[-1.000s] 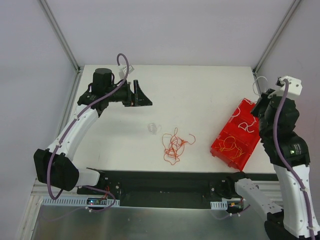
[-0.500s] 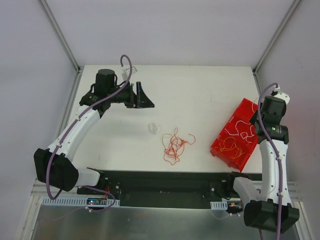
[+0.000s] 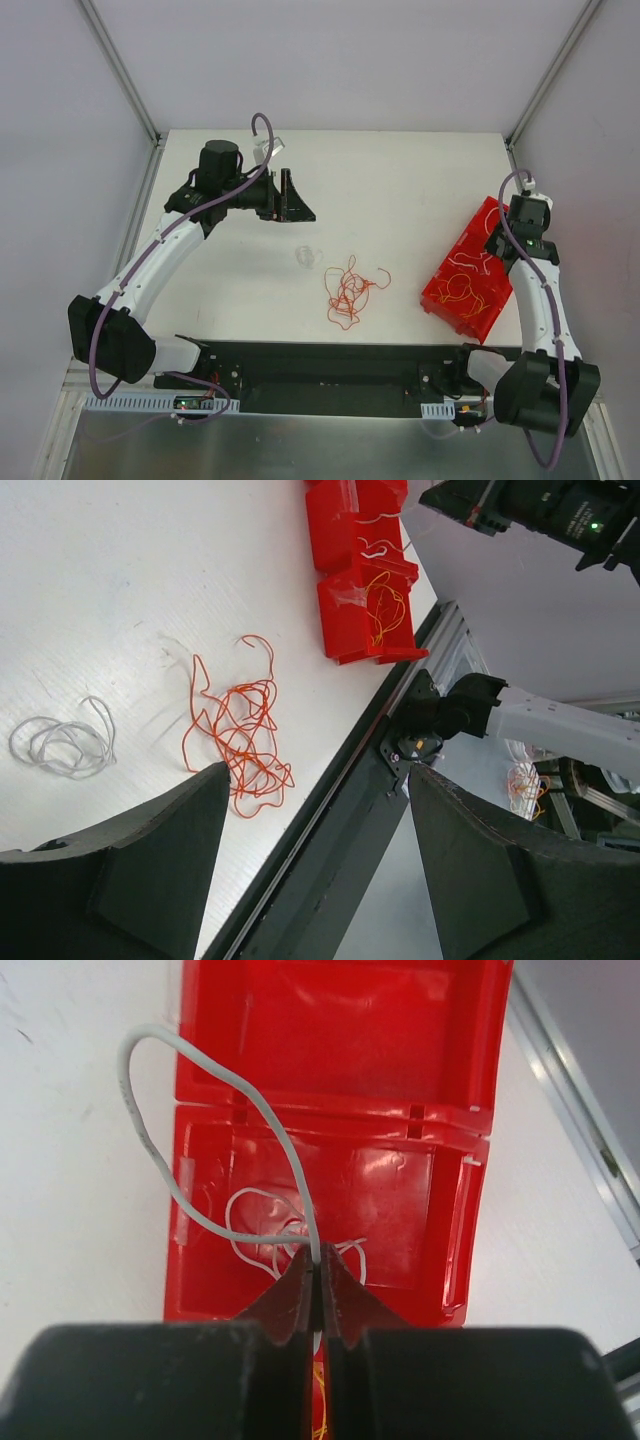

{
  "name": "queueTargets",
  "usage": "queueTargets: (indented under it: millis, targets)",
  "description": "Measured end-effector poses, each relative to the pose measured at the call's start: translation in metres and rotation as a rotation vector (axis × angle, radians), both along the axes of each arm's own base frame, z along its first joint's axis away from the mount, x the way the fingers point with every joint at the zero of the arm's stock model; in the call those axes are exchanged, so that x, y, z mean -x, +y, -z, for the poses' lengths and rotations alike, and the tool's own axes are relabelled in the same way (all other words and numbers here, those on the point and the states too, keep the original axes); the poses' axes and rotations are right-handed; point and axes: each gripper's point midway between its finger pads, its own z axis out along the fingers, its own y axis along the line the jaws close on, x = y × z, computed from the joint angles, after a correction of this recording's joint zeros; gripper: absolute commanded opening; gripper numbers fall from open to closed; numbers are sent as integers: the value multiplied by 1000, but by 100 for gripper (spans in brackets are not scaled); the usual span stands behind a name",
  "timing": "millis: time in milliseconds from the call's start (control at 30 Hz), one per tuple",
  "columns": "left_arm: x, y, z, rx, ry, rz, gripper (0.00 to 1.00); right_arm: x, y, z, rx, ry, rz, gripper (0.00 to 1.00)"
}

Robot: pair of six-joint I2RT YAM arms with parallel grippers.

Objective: Untangle the cables

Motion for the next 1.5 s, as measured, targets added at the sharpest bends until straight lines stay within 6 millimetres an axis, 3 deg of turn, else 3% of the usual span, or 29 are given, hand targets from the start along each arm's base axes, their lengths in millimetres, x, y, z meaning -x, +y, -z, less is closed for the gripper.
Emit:
queueTargets:
  millis: [133,433,667,833,1000,1167,1333,1500]
  targets:
    - [0,0,1,-2,1,1,71,4,2,33,-26,79,4,0]
    - [1,1,2,-7,2,3,71,1,9,85,-101,267,-5,1]
    - [1,1,4,-14,1,3,72,7,10,102,-120,377,-2,0]
    - [-1,3,5,-26,-3,-11,72,3,7,107,-118,460,-9,15]
    - [-1,3,6,-29,-2,-15,72,7,9,101,-80,504,-28,26]
    - [-1,3,6,-29,-3,-15,72,8,9,75,-28,476,-45,46]
    - [-1,3,6,-28,-3,-14,72,11,7,42,-4,376,-40,49]
    - [-1,3,6,-28,-3,-14,72,3,34,25,-117,265,-111,43]
